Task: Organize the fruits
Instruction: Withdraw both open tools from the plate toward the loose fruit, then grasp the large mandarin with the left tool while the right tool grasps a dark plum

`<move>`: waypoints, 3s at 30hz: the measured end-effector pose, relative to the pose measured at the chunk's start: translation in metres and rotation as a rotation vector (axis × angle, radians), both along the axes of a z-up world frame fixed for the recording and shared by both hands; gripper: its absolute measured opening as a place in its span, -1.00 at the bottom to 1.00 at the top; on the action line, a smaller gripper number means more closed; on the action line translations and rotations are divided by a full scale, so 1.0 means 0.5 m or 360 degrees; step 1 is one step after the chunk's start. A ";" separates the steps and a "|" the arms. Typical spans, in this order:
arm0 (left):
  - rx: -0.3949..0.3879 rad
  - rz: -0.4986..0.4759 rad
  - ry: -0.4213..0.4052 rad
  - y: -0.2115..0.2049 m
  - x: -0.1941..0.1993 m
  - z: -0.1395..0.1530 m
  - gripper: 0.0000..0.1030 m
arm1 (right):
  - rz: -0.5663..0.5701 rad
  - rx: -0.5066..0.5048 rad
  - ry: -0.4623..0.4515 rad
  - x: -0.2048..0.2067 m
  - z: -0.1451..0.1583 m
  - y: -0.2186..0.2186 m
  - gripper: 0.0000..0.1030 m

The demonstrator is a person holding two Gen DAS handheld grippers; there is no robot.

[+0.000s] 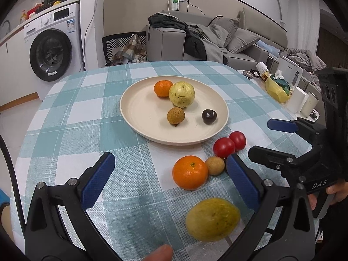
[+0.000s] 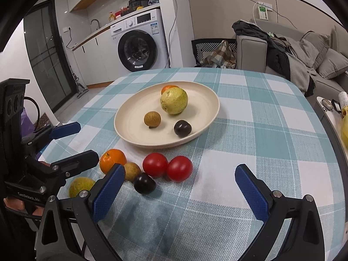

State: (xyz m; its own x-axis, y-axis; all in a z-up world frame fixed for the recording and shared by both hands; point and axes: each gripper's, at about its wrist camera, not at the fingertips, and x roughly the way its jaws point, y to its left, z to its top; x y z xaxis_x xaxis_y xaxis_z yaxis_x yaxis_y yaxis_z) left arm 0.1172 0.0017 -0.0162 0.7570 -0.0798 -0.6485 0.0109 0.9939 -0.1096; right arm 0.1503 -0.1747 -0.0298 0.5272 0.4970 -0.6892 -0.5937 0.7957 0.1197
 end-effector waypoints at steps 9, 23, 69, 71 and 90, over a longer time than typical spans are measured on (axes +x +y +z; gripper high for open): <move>-0.0006 0.0002 0.0050 0.002 0.017 -0.016 0.98 | 0.0017 -0.0103 0.0042 -0.004 -0.013 0.012 1.00; -0.0095 0.0067 0.0035 0.043 0.017 -0.013 0.98 | 0.0132 -0.0169 0.0159 -0.012 -0.045 0.034 0.51; -0.0126 -0.0115 0.0239 0.006 0.048 -0.063 0.42 | 0.0287 -0.0169 0.0131 -0.036 -0.048 0.081 -0.46; -0.0137 -0.0110 0.0251 0.007 0.050 -0.066 0.39 | 0.0289 -0.0163 0.0134 -0.036 -0.047 0.079 -0.47; -0.0305 -0.0206 0.0244 0.012 0.053 -0.069 -0.23 | 0.0277 -0.0141 0.0075 -0.045 -0.022 0.060 -0.47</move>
State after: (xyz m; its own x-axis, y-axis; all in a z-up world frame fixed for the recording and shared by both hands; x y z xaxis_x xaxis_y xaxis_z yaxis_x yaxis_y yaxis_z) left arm 0.1439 0.0076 -0.0508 0.6265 -0.3017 -0.7187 0.1051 0.9463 -0.3056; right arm 0.1277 -0.1448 -0.0408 0.4045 0.5144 -0.7562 -0.7188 0.6900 0.0849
